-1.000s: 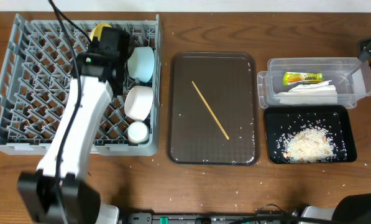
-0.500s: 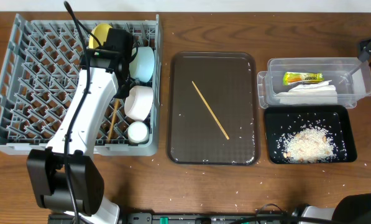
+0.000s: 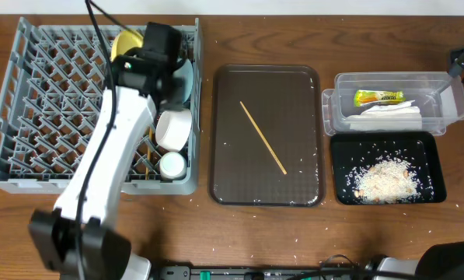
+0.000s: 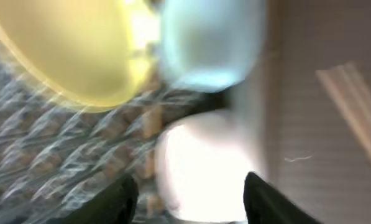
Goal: Sort waste into correct bins and load items into the dishwasher
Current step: 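Move left gripper back to tray and grasp second chopstick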
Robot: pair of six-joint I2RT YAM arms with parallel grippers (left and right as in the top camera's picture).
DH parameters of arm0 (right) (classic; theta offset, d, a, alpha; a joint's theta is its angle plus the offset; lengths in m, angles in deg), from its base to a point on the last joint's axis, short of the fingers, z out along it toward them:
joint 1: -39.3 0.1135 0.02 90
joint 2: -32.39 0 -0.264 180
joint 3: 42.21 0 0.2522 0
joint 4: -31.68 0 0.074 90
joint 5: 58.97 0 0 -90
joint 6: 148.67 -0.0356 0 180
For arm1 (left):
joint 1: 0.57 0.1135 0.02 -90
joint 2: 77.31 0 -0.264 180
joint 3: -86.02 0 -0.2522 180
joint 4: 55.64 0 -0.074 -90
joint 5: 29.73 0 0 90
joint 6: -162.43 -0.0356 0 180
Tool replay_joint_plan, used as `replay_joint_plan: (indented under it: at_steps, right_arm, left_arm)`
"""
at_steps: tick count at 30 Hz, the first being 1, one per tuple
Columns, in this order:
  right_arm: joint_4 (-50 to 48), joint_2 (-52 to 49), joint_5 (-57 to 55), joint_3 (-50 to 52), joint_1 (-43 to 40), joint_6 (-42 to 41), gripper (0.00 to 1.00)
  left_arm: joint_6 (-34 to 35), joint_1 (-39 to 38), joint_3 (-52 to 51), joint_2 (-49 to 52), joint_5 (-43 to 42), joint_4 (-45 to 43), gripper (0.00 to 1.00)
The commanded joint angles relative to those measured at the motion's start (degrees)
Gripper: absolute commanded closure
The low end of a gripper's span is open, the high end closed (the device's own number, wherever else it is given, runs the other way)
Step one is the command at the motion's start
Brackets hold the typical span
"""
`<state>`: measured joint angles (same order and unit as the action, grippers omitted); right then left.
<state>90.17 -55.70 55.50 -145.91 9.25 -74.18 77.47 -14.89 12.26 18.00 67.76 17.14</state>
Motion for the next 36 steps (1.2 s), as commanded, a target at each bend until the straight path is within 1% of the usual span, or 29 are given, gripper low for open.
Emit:
replay_joint_plan:
  at_steps: [1,5,7,8,9,11,13,18,21,25,29,36]
  right_arm:
    - [-0.11,1.09,0.37,-1.18,-0.35,-0.33,0.01]
    - [-0.11,1.09,0.37,-1.18,-0.35,-0.33,0.01]
    - [-0.13,1.09,0.37,-1.18,-0.35,-0.33,0.01]
    - [-0.11,1.09,0.37,-1.18,-0.35,-0.33,0.01]
    - [-0.11,1.09,0.39,-1.18,-0.35,-0.33,0.01]
    - [-0.11,1.09,0.37,-1.18,-0.35,-0.33,0.01]
    - [-0.11,1.09,0.37,-1.18,-0.35,-0.33,0.01]
    - [-0.11,1.09,0.37,-1.18,-0.35,-0.33,0.01]
    - [-0.11,1.09,0.39,-1.18,-0.35,-0.33,0.01]
    - [-0.11,1.09,0.37,-1.18,-0.35,-0.33,0.01]
    - [-0.11,1.09,0.37,-1.18,-0.35,-0.33,0.01]
    - [-0.13,1.09,0.39,-1.18,-0.35,-0.33,0.01]
  left_arm:
    - [1.7,-4.33,1.73,-3.67,-15.13,-3.74,0.4]
    - [1.7,-8.11,1.7,-3.45,-24.35,-7.39,0.39]
    - [1.7,-9.62,1.7,-3.34,-26.95,-7.85,0.3]
    - [1.68,-10.36,1.64,-3.21,-27.67,-8.13,0.29]
    - [1.68,-11.04,1.57,-3.13,-27.85,-8.22,0.22]
    - [2.01,-12.44,1.51,-2.64,-27.8,-8.87,0.18]
    - [5.9,-13.55,1.51,-2.1,-26.23,-9.77,0.17]
    - [18.25,-15.69,1.51,-0.87,-16.52,-10.34,0.18]
    - [21.92,-16.04,1.51,-0.07,-14.62,-10.25,0.2]
    - [25.18,-16.04,1.51,2.1,-13.88,-9.84,0.23]
    - [25.75,-17.18,2.16,5.07,-13.84,-8.31,0.25]
    - [28.37,-19.47,9.25,13.46,-8.61,2.51,0.28]
